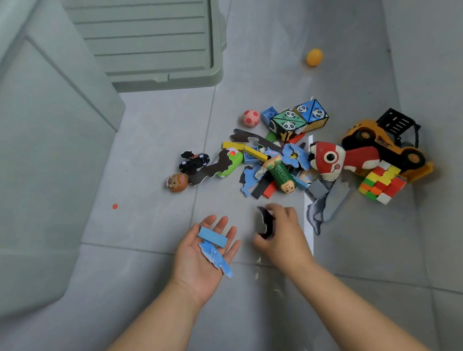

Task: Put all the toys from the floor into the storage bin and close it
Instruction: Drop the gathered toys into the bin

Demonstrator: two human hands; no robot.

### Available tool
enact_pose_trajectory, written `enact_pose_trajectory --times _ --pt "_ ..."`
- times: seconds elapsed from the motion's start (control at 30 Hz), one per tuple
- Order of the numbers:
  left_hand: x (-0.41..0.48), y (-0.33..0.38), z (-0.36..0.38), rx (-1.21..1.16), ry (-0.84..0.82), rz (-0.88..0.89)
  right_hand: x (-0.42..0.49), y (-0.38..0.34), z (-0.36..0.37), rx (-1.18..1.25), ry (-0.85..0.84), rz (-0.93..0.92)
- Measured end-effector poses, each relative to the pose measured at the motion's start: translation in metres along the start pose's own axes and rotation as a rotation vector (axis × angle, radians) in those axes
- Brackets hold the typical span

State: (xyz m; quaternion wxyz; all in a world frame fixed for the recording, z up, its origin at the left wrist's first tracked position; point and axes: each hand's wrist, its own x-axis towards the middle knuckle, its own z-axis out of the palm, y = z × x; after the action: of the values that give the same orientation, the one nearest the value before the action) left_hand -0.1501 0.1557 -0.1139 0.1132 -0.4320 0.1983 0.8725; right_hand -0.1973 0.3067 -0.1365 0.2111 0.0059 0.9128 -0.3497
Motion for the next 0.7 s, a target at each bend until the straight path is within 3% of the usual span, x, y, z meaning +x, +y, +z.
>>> enact_pose_trajectory --times 0.07,0.17,0.23,0.33,0.5,0.7 --pt "-0.001 -0.002 0.005 0.011 -0.026 -0.030 -0.012 -0.020 -0.012 0.197 0.042 -0.063" --pt "-0.001 -0.003 0.016 0.017 -0.089 -0.092 -0.032 -0.045 -0.023 0.247 -0.055 -0.217" --pt "0.003 0.000 0.022 0.030 -0.100 -0.059 -0.023 -0.042 -0.035 0.256 0.092 -0.212" --pt "0.014 0.006 0.033 0.011 -0.091 -0.005 0.022 -0.020 -0.056 0.035 0.317 -0.109" --pt "0.027 0.011 0.054 -0.010 -0.030 0.051 0.087 -0.006 -0.044 -0.506 0.030 -0.183" --pt "0.025 0.004 0.072 -0.058 -0.081 0.019 0.089 0.030 -0.032 -0.396 0.141 -0.343"
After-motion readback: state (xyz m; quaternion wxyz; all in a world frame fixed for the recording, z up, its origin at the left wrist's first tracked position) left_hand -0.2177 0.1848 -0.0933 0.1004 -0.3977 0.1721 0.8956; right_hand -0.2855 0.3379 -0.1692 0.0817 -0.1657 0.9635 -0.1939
